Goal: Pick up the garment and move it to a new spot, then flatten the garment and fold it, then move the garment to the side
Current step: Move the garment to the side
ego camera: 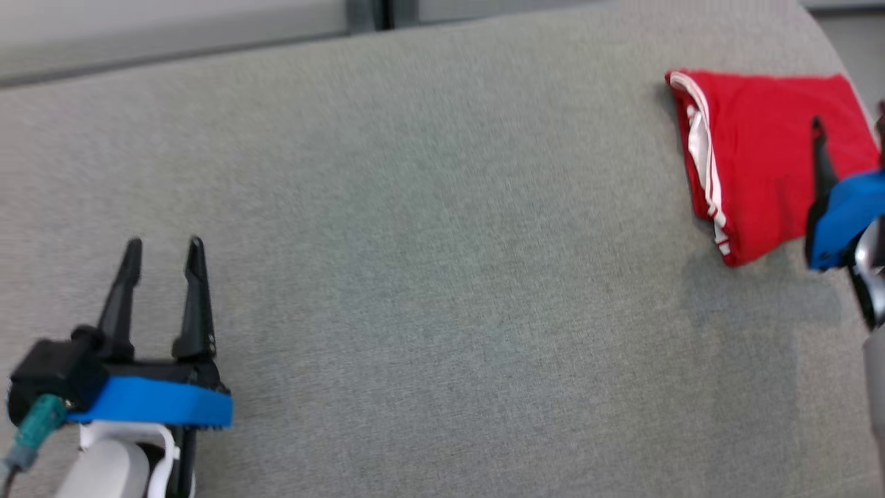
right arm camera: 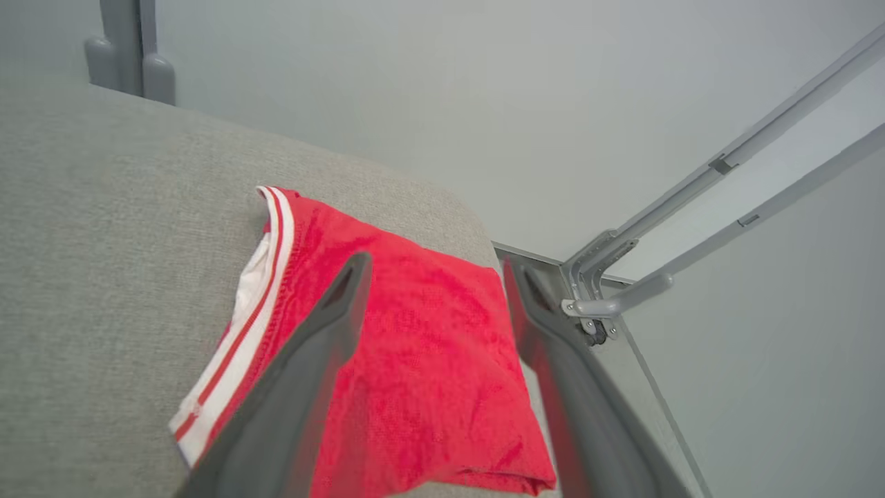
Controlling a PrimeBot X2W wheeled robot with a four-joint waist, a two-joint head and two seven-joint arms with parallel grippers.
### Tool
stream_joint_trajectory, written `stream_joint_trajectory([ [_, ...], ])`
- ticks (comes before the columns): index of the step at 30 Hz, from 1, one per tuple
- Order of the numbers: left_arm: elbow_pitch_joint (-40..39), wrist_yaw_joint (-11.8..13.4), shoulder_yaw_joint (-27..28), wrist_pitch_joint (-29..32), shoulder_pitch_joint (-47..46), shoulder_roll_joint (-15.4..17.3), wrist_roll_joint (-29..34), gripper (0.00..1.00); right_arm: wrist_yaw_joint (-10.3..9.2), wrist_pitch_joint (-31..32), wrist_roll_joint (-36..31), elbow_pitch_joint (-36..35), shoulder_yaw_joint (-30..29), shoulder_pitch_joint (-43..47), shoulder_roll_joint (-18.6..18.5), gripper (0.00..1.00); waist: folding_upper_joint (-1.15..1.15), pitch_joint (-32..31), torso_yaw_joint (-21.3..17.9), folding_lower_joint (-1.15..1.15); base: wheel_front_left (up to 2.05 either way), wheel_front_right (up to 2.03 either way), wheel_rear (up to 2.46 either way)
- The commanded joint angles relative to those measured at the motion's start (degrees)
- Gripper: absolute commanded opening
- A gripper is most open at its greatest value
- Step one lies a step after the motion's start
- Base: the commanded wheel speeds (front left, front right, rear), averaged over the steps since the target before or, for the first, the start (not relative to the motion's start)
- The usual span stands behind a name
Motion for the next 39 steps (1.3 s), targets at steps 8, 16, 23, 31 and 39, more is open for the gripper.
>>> stream_joint_trajectory([
  [8, 3.7, -0.4, -0.6, -0.8, 5.2, -3.0, -0.7, 1.0, 0.01, -1.8, 9.2, -12.2, -0.2, 15.1, 4.3, 1.0, 0.0, -11.8, 5.9, 0.01, 0.0, 0.0, 0.0],
  [16, 6.5, -1.4, -0.5, -0.9, 7.9, -4.4, -0.9, 1.0, 0.01, -1.2, 13.8, -23.5, -0.3, 28.7, 9.2, 1.0, 0.0, -16.1, 9.0, 0.01, 0.0, 0.0, 0.0],
  [23, 7.7, -1.9, 0.9, -0.9, 9.5, -5.6, -0.3, 1.0, 0.01, -1.4, 15.5, -27.6, 1.2, 35.3, 13.1, 1.0, 0.0, -17.7, 10.3, 0.01, 0.0, 0.0, 0.0],
  [31, 9.0, -2.6, 2.0, -1.0, 10.3, -6.7, 0.7, 1.0, 0.02, -4.3, 16.0, -27.9, 4.6, 37.4, 14.5, 1.0, 0.0, -18.2, 10.2, 0.01, 0.0, 0.0, 0.0],
  [39, 9.3, -3.1, 3.4, -1.0, 10.4, -7.7, 2.0, 1.0, 0.02, -7.9, 16.5, -28.2, 4.5, 38.4, 14.9, 1.0, 0.0, -18.3, 10.3, 0.01, 0.0, 0.0, 0.0],
])
